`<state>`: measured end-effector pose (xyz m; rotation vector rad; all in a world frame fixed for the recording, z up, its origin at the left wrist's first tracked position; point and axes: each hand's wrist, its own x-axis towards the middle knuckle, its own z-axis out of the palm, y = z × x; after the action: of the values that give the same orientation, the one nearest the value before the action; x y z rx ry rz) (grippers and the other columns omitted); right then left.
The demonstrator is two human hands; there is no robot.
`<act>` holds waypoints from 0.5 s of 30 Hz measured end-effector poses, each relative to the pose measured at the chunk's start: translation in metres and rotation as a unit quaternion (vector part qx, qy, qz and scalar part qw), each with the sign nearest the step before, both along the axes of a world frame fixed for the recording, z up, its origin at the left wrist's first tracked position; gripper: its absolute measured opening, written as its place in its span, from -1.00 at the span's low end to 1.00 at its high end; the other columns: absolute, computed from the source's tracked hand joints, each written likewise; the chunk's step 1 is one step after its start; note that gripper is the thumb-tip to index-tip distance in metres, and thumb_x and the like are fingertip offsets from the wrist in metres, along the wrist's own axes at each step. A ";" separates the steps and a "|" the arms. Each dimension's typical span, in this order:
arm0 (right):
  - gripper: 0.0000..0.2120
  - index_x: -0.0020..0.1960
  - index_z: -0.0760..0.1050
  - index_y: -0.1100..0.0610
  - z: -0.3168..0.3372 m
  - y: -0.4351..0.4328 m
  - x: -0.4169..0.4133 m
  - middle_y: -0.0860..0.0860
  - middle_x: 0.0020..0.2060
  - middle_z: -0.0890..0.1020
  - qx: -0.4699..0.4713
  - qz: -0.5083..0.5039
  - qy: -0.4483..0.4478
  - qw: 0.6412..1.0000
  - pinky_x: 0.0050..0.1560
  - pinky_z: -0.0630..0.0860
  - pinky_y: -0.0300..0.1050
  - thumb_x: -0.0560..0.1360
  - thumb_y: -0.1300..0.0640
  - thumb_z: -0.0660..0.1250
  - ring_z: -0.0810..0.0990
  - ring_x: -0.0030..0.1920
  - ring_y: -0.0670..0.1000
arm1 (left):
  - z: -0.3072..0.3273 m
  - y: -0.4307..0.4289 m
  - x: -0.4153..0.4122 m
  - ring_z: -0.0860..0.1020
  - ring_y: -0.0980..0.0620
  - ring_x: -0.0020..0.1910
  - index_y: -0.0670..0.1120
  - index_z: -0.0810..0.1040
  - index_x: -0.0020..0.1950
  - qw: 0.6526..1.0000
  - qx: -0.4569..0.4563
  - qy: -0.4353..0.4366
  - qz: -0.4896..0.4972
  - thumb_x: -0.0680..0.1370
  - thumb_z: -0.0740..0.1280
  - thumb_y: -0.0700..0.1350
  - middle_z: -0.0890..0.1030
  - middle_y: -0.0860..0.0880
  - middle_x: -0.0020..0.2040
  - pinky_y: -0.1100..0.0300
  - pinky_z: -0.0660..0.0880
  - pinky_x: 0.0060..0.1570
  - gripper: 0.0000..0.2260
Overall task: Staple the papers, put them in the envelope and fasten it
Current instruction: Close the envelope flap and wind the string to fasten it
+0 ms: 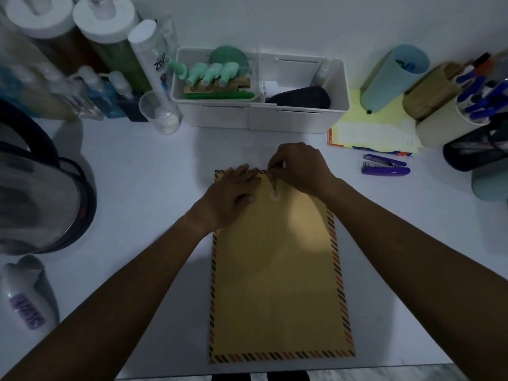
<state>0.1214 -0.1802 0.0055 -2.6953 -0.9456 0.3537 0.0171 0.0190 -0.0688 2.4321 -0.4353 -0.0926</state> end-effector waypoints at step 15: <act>-0.88 -0.05 0.70 0.00 -0.010 -0.015 -0.002 -0.09 -0.12 0.66 0.056 -0.129 0.044 0.989 -0.19 0.39 -0.23 0.52 0.03 0.40 0.57 -0.17 -0.07 | 0.002 -0.001 -0.001 0.08 0.04 0.53 -0.13 0.37 0.47 1.000 -0.004 0.010 0.007 0.61 0.08 0.08 0.32 -0.08 0.52 0.05 -0.05 0.51 -0.50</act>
<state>0.1193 -0.1955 -0.0042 -2.6320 -0.5640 0.3488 0.0164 0.0182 -0.0663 2.4247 -0.4085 -0.1096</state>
